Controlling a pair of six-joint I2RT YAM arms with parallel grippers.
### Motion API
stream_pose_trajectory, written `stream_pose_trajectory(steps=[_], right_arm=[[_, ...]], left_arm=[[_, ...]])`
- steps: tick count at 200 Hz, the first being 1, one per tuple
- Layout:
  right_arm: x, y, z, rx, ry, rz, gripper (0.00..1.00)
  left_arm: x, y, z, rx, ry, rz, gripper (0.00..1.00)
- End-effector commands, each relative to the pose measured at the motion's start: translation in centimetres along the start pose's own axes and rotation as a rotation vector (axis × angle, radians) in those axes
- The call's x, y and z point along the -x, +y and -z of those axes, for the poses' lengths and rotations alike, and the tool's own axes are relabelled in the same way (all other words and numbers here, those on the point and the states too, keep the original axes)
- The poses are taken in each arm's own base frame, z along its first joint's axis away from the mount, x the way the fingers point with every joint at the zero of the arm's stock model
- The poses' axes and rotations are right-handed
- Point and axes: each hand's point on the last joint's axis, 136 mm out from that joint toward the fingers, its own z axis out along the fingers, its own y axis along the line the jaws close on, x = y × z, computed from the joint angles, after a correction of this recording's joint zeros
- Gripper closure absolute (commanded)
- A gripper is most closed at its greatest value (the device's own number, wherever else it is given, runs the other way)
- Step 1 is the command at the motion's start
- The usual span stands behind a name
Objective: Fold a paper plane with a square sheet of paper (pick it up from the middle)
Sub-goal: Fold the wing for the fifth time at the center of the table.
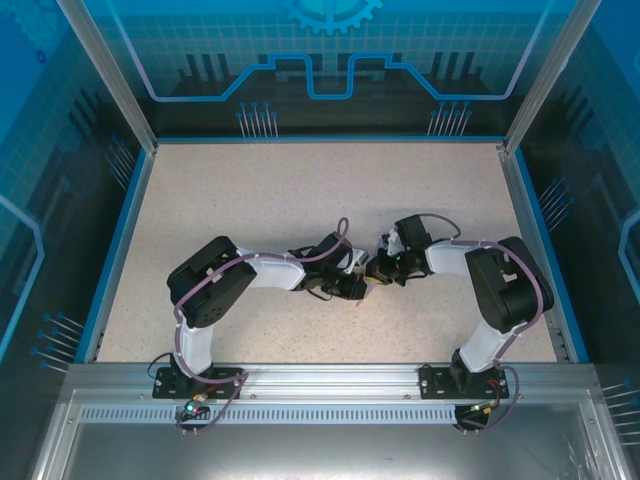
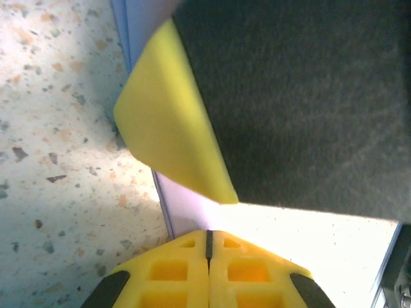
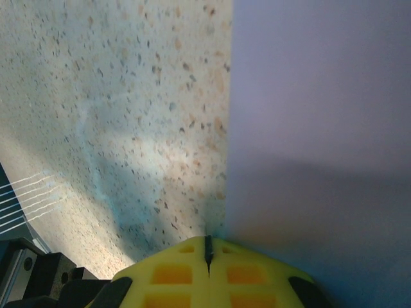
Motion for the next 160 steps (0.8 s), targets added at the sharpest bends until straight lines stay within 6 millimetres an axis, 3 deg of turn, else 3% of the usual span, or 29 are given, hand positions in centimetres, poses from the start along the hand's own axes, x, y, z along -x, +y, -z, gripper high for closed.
stream_pose_trajectory(steps=[1, 41, 70, 76, 101, 160], right_arm=[[4.9, -2.0, 0.7, -0.092, -0.158, 0.008, 0.97], [6.5, -1.8, 0.8, -0.088, -0.163, 0.001, 0.97], [7.3, -2.7, 0.9, -0.092, -0.164, -0.029, 0.97], [8.5, -1.9, 1.3, -0.08, -0.186, -0.016, 0.97], [9.5, -2.1, 1.4, -0.09, -0.189, -0.015, 0.97], [11.9, -3.3, 2.3, -0.088, -0.224, -0.057, 0.97]], left_arm=[[-7.5, 6.0, -0.2, 0.196, 0.218, 0.093, 0.95], [-7.9, 6.3, -0.2, 0.202, 0.23, 0.095, 0.95], [-8.1, 6.4, -0.3, 0.202, 0.234, 0.1, 0.95], [-8.3, 6.6, -0.3, 0.204, 0.237, 0.103, 0.95], [-8.6, 6.7, -0.4, 0.207, 0.245, 0.106, 0.95], [-8.8, 6.7, -0.3, 0.207, 0.25, 0.108, 0.95]])
